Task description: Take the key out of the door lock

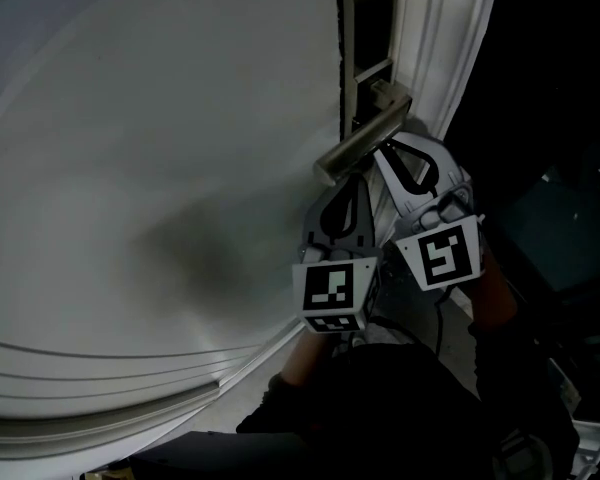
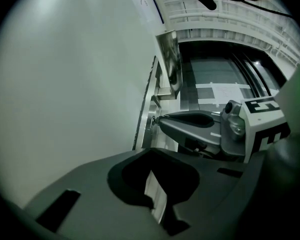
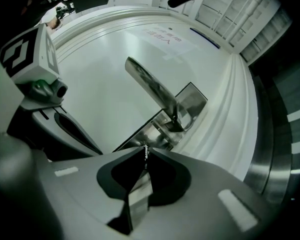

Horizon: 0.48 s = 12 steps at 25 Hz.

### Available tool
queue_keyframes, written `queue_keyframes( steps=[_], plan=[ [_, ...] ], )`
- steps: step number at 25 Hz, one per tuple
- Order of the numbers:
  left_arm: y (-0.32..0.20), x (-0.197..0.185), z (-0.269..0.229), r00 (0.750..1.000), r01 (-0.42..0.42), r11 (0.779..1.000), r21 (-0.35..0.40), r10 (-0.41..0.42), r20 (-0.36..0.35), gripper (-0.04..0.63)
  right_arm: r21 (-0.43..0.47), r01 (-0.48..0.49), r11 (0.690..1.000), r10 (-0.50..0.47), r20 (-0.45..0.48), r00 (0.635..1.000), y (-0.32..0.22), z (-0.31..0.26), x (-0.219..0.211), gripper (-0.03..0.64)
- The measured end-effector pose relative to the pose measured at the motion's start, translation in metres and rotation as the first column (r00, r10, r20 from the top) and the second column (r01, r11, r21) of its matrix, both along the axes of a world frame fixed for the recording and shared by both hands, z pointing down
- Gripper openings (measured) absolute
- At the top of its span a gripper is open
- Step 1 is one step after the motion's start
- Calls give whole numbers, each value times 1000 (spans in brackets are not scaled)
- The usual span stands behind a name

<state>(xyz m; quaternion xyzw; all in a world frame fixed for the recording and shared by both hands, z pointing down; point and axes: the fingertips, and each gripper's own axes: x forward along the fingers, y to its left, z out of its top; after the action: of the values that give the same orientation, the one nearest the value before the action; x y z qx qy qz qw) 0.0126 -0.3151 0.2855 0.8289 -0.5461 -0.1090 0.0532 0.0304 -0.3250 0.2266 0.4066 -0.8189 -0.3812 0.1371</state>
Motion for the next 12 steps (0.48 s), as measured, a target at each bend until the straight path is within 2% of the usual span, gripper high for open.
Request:
queue_keyframes(
  steps=[6, 12],
  plan=[
    [0, -2, 4, 1000, 7, 1000, -27, -7, 1, 0, 64, -25, 998, 33, -135, 990, 0, 3, 1, 17],
    [3, -1, 5, 1000, 2, 1000, -27, -1, 12, 0, 176, -23, 984, 79, -318, 945, 1, 6, 1, 14]
  ],
)
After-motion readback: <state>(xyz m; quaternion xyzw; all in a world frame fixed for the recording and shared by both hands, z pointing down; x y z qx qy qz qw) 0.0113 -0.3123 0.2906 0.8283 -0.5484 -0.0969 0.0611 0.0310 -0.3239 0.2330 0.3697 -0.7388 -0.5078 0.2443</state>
